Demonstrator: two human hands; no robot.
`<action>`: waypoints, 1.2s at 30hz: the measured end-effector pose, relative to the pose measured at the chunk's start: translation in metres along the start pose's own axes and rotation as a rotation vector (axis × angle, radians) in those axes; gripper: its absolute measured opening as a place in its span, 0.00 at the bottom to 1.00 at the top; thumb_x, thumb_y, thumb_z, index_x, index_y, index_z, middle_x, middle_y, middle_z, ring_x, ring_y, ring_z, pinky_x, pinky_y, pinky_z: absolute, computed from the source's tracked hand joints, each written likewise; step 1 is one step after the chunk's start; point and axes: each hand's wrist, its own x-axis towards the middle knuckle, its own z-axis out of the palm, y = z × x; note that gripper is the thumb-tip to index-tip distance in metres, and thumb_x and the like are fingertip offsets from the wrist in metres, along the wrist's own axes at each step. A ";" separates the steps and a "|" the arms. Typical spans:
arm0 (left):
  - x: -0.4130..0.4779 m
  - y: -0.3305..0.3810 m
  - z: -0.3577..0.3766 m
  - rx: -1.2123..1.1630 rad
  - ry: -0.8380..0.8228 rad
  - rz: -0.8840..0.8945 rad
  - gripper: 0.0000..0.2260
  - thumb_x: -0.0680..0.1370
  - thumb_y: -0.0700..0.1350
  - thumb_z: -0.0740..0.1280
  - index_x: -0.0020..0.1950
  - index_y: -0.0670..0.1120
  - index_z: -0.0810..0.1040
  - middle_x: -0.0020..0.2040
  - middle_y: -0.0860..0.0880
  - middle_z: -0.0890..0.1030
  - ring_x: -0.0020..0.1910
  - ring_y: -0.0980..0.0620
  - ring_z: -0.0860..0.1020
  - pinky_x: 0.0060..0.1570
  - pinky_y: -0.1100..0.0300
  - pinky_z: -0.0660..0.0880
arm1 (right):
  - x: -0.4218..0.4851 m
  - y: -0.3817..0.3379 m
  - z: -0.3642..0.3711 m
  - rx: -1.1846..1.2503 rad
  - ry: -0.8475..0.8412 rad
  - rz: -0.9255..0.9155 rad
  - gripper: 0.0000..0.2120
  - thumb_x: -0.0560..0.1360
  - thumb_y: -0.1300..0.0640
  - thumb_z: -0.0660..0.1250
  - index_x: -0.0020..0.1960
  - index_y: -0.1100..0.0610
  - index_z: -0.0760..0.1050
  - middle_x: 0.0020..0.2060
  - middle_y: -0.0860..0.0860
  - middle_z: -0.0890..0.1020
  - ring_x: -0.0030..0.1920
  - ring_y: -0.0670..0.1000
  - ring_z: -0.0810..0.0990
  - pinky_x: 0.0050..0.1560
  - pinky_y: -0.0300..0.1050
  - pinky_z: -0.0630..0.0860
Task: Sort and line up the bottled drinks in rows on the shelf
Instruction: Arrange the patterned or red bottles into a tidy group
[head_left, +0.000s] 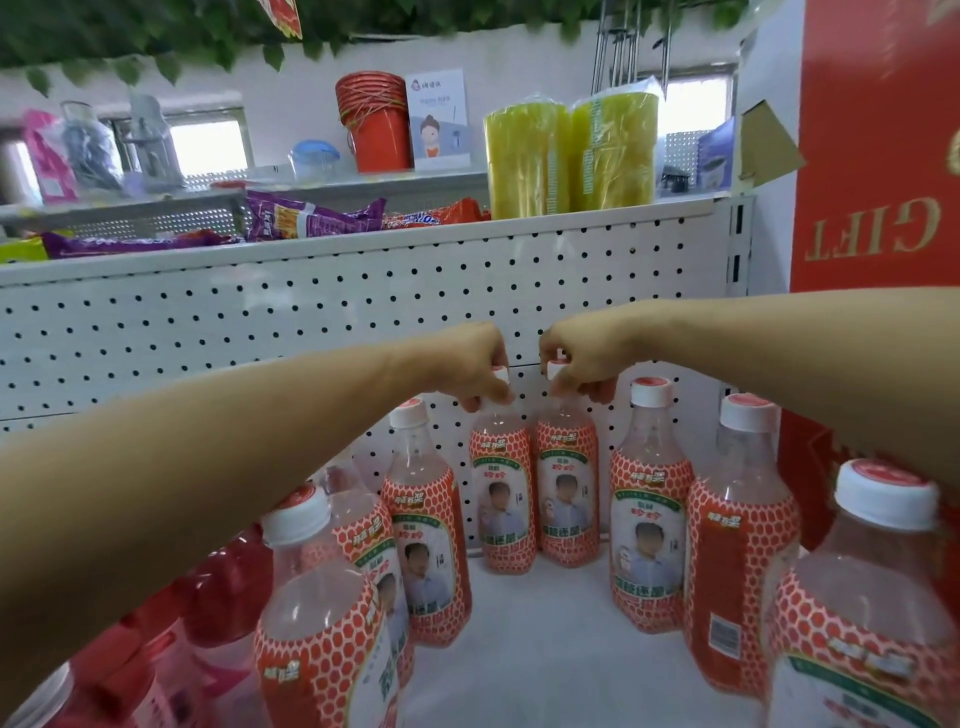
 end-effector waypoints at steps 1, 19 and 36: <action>-0.002 0.000 -0.001 -0.036 -0.022 -0.024 0.19 0.77 0.47 0.73 0.63 0.39 0.75 0.50 0.45 0.83 0.40 0.50 0.85 0.47 0.55 0.83 | -0.003 0.000 -0.001 0.009 -0.012 0.015 0.22 0.79 0.53 0.68 0.67 0.62 0.68 0.45 0.59 0.83 0.42 0.57 0.86 0.44 0.48 0.84; -0.092 -0.015 -0.017 0.054 -0.153 -0.139 0.08 0.78 0.43 0.71 0.56 0.43 0.78 0.49 0.46 0.84 0.41 0.49 0.86 0.55 0.50 0.79 | -0.068 0.004 -0.006 -0.036 -0.150 0.080 0.13 0.74 0.64 0.73 0.56 0.67 0.78 0.40 0.61 0.84 0.37 0.57 0.86 0.41 0.48 0.84; -0.068 0.025 0.005 -0.083 -0.057 -0.068 0.14 0.78 0.43 0.71 0.60 0.39 0.74 0.52 0.43 0.84 0.41 0.47 0.86 0.44 0.57 0.81 | -0.063 -0.020 0.013 0.019 0.009 -0.045 0.10 0.76 0.58 0.72 0.53 0.63 0.78 0.37 0.57 0.84 0.39 0.56 0.87 0.38 0.43 0.83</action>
